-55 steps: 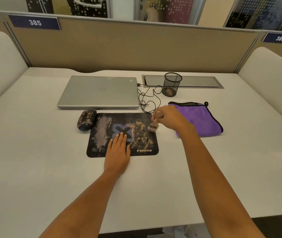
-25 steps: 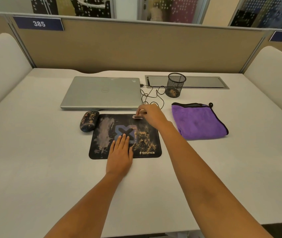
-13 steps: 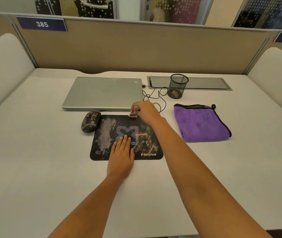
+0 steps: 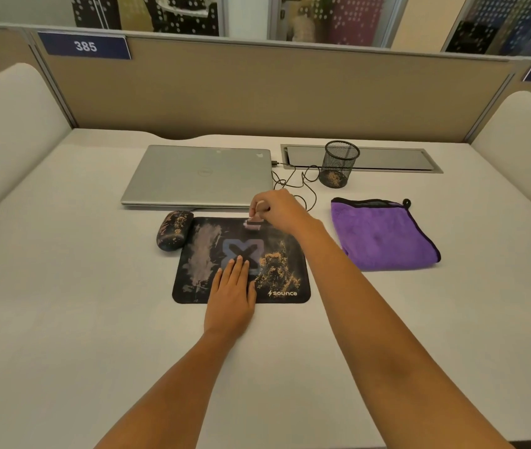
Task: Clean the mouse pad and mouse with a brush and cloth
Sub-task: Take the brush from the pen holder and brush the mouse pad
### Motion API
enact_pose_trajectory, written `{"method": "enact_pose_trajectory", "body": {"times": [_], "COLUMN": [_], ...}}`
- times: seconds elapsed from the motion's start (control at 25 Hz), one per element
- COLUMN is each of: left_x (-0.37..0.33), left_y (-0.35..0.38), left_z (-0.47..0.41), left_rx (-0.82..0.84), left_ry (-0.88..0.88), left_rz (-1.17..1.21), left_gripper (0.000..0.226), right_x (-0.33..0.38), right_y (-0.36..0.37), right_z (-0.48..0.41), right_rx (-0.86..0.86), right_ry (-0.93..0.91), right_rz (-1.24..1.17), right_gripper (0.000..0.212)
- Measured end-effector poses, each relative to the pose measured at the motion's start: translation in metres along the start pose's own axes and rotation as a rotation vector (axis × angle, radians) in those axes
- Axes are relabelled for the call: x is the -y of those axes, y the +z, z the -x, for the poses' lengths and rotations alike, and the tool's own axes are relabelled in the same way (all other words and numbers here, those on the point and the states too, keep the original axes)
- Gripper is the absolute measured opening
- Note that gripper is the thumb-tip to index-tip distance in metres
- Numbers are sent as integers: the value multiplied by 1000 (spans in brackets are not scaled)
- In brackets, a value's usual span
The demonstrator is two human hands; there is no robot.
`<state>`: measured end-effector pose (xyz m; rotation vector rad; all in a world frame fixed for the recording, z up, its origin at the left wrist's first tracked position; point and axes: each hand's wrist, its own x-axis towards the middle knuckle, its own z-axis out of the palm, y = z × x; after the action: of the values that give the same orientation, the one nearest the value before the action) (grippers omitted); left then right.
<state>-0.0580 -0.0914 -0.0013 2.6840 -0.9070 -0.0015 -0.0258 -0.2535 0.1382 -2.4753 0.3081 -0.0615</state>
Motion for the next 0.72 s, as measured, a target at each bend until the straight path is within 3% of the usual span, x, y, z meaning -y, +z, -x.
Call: {"method": "enact_pose_trajectory", "body": {"times": [0.16, 0.36, 0.56, 0.72], "left_x": [0, 0, 1, 0], "left_y": [1, -3, 0, -2], "left_z": [-1, 1, 0, 2], "left_rx": [-9, 13, 17, 1], "left_ry": [-6, -20, -9, -1], "left_rz": [-10, 4, -1, -9], "left_gripper": [75, 64, 69, 79], "right_x": [5, 10, -1, -4], "right_y": [17, -6, 7, 21], "right_z": [2, 25, 35, 48], "right_rx": [69, 350, 27, 98], "right_ry": [-18, -9, -28, -45], "right_rz": [81, 154, 56, 90], "right_gripper": [16, 18, 19, 19]}}
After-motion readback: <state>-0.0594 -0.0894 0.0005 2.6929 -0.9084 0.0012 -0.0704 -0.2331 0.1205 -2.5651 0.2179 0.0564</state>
